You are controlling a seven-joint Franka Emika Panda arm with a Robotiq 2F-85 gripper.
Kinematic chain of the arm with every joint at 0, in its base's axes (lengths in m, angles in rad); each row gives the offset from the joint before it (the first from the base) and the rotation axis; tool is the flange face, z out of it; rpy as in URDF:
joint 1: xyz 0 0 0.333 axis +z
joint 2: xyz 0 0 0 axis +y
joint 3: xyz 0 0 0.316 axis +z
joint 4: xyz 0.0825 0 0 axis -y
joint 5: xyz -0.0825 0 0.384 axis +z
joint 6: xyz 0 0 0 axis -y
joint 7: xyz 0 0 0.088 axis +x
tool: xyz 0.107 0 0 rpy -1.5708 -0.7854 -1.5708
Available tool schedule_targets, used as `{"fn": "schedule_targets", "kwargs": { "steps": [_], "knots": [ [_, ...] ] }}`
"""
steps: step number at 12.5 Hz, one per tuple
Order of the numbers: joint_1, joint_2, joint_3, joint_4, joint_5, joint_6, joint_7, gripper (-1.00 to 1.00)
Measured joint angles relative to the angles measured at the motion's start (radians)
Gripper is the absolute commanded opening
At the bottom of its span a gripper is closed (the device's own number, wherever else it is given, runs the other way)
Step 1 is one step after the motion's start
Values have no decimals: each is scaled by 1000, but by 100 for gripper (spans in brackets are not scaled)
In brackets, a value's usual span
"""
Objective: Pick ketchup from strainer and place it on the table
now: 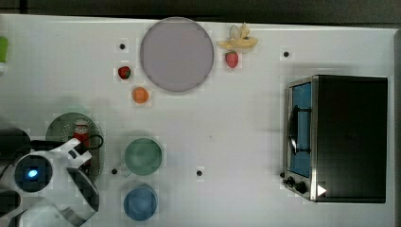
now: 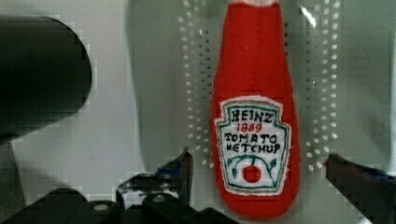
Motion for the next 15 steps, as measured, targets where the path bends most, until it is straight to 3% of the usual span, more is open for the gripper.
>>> {"fn": "schedule_targets", "kwargs": {
  "steps": [6, 8, 9, 12, 15],
  "knots": [
    [-4, 166, -42, 8, -21, 149, 2, 100],
    [27, 196, -72, 12, -16, 156, 3, 100],
    [47, 195, -95, 12, -17, 155, 3, 92],
    [96, 193, -141, 12, -20, 167, 7, 20],
    [125, 186, -154, 25, -23, 170, 9, 18]
  ]
}}
